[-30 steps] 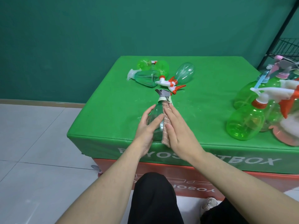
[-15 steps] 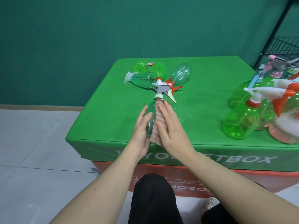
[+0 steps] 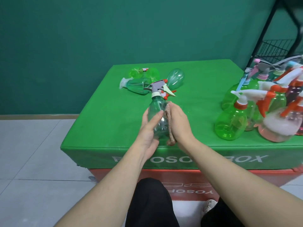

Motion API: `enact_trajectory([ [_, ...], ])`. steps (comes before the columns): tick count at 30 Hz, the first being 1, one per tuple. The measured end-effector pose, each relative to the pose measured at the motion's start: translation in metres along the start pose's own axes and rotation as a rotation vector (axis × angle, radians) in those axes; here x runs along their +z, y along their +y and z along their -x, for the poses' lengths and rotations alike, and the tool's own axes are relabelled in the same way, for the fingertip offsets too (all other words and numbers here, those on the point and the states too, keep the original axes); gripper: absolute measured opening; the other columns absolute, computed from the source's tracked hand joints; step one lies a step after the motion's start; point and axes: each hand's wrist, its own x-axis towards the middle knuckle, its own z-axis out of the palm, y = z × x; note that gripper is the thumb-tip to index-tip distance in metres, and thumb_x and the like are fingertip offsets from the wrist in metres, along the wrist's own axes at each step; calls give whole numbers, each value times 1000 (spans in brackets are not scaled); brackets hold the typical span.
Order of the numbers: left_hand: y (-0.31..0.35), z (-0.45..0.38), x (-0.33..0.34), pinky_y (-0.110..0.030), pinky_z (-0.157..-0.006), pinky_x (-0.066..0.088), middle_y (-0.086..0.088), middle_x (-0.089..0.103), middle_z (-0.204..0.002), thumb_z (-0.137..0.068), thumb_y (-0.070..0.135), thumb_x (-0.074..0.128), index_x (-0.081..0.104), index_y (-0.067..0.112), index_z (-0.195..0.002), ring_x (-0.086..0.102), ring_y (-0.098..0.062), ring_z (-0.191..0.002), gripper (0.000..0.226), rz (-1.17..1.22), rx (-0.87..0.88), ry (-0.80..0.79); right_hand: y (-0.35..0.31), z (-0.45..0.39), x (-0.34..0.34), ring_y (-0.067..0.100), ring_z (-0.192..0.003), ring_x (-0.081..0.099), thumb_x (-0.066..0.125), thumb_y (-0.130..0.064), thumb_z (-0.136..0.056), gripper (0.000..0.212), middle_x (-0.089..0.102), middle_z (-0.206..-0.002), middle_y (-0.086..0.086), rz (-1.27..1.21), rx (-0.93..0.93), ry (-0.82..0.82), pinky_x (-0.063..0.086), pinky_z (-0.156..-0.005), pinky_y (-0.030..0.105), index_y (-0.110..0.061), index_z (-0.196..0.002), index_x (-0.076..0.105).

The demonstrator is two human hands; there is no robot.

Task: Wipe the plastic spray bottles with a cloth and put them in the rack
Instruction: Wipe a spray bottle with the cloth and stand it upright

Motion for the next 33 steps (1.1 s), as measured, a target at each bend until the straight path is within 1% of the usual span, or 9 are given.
enact_trajectory([
  [3,-2,2,19,-30,-76,61,-7,70,-129,-83,17,77,41,32,-151,73,-22,-106,79,34,70,46,5,6,-2,26,-98,72,46,-46,-94,36,77,-105,5,-289,187,35,52,-101,56,-22,-93,73],
  [8,-12,2,38,-36,-84,61,-5,64,-137,-81,20,82,34,40,-155,71,-22,-111,91,6,105,76,1,12,-17,32,-104,72,39,-34,-102,46,75,-113,14,-592,366,20,59,-93,46,-5,-126,66],
  [10,-15,3,39,-42,-98,56,-1,59,-144,-79,30,85,30,44,-155,68,-19,-118,95,-133,127,69,-1,12,-27,28,-95,74,36,-31,-105,44,76,-108,12,-582,393,6,62,-77,37,-7,-126,66],
  [14,-17,3,43,-41,-108,49,6,60,-142,-71,44,88,33,34,-155,62,-11,-125,101,-420,170,22,-6,12,-46,30,-101,74,43,-34,-105,41,77,-109,10,-479,425,-28,61,-86,41,-9,-125,69],
  [20,-18,7,55,-3,-88,43,20,56,-126,-80,23,85,40,27,-142,53,16,-110,77,-601,259,61,-5,19,-78,30,-87,75,46,-37,-105,39,78,-97,13,-228,460,-7,60,-89,48,-7,-115,70],
  [23,-21,8,61,3,-78,40,26,51,-119,-81,19,85,38,29,-138,49,23,-101,74,-633,259,105,-6,26,-97,23,-66,70,47,-37,-102,36,74,-82,11,-52,408,7,58,-69,36,-9,-101,70],
  [26,-25,8,66,-3,-81,42,26,49,-115,-81,17,85,34,34,-133,53,16,-100,74,-642,227,106,-6,34,-120,18,-61,66,45,-39,-104,36,71,-78,8,-9,356,27,51,-64,28,-13,-95,67],
  [30,-30,7,76,-28,-101,46,10,55,-121,-80,21,86,35,35,-134,60,-5,-108,75,-704,170,114,-2,43,-143,28,-70,71,49,-51,-102,50,75,-80,13,-257,467,37,59,-78,39,-5,-104,68],
  [33,-28,3,86,-26,-97,41,7,51,-127,-80,24,87,38,26,-143,54,-11,-112,80,-795,162,103,-5,46,-149,27,-65,68,60,-56,-95,50,71,-77,13,-288,480,-22,57,-74,37,-6,-96,68],
])
